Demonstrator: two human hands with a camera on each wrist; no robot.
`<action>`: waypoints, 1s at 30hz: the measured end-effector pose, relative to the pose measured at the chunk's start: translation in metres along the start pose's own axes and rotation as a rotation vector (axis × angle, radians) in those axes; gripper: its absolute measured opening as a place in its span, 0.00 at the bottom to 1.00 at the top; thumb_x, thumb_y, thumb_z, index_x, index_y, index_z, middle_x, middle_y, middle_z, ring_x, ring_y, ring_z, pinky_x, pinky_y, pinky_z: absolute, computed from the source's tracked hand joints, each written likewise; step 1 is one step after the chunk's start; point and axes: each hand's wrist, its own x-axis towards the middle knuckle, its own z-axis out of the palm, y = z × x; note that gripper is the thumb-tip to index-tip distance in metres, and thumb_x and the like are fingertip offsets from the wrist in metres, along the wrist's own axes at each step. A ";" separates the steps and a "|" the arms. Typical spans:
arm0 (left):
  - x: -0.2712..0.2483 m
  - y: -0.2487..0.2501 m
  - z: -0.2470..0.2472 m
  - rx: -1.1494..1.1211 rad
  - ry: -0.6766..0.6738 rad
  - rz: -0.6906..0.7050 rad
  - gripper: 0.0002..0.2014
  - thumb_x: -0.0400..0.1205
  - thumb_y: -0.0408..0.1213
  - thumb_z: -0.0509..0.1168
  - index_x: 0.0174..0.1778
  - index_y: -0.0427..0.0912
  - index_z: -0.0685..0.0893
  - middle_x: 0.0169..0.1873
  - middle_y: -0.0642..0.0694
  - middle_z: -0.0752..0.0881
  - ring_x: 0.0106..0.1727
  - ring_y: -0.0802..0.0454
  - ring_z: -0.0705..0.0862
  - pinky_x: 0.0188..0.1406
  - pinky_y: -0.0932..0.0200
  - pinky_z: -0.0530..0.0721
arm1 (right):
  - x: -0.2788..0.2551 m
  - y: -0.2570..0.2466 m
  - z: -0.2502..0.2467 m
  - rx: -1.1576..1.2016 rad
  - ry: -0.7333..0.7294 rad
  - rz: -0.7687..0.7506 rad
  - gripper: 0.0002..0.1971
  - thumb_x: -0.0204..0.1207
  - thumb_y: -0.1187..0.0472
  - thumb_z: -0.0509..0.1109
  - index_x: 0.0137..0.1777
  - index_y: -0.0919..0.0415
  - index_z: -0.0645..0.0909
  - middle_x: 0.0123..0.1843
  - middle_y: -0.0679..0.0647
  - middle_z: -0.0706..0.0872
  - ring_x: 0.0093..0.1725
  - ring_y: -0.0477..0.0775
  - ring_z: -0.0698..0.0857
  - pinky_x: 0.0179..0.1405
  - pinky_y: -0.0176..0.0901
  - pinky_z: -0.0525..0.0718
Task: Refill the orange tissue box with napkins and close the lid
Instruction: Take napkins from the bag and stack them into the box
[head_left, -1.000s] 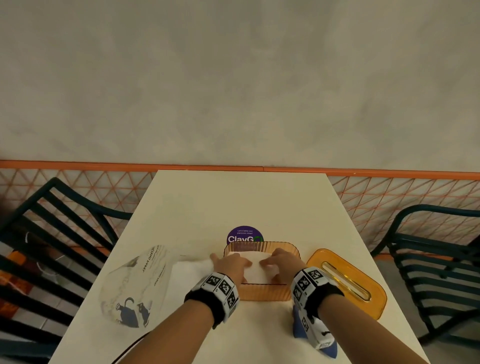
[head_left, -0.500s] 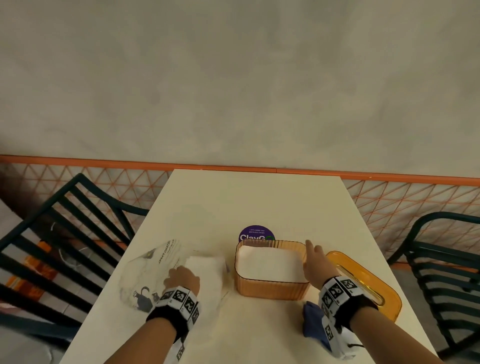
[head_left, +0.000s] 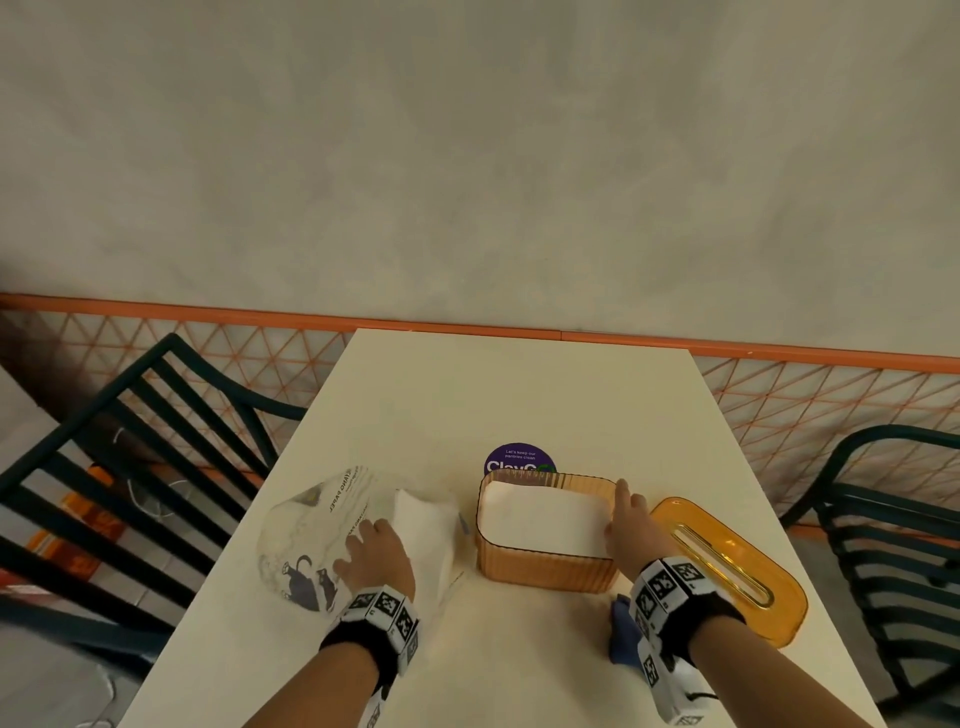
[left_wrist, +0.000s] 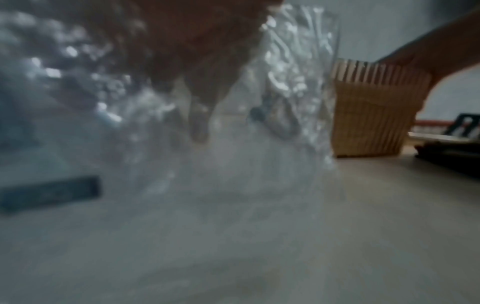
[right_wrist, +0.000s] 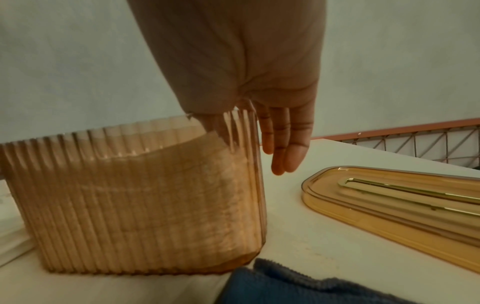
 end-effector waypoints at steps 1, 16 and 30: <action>0.003 -0.002 0.001 -0.063 -0.037 -0.004 0.21 0.84 0.41 0.59 0.73 0.42 0.65 0.72 0.45 0.70 0.74 0.46 0.70 0.69 0.45 0.71 | 0.000 0.000 0.000 0.001 0.003 0.000 0.31 0.84 0.63 0.57 0.82 0.62 0.45 0.76 0.62 0.69 0.65 0.60 0.82 0.57 0.45 0.84; -0.012 -0.017 -0.145 -1.261 -0.635 0.343 0.19 0.80 0.27 0.64 0.66 0.46 0.76 0.60 0.43 0.86 0.61 0.42 0.84 0.59 0.47 0.83 | -0.010 -0.046 -0.091 0.476 -0.114 -0.291 0.28 0.82 0.46 0.57 0.80 0.56 0.60 0.71 0.56 0.76 0.65 0.53 0.78 0.61 0.44 0.78; -0.046 0.053 -0.152 -1.315 -0.820 0.614 0.24 0.72 0.32 0.67 0.64 0.51 0.77 0.59 0.47 0.87 0.59 0.48 0.86 0.56 0.52 0.85 | -0.031 -0.070 -0.128 1.150 -0.264 -0.256 0.19 0.73 0.65 0.73 0.63 0.60 0.77 0.61 0.64 0.84 0.54 0.62 0.87 0.52 0.59 0.87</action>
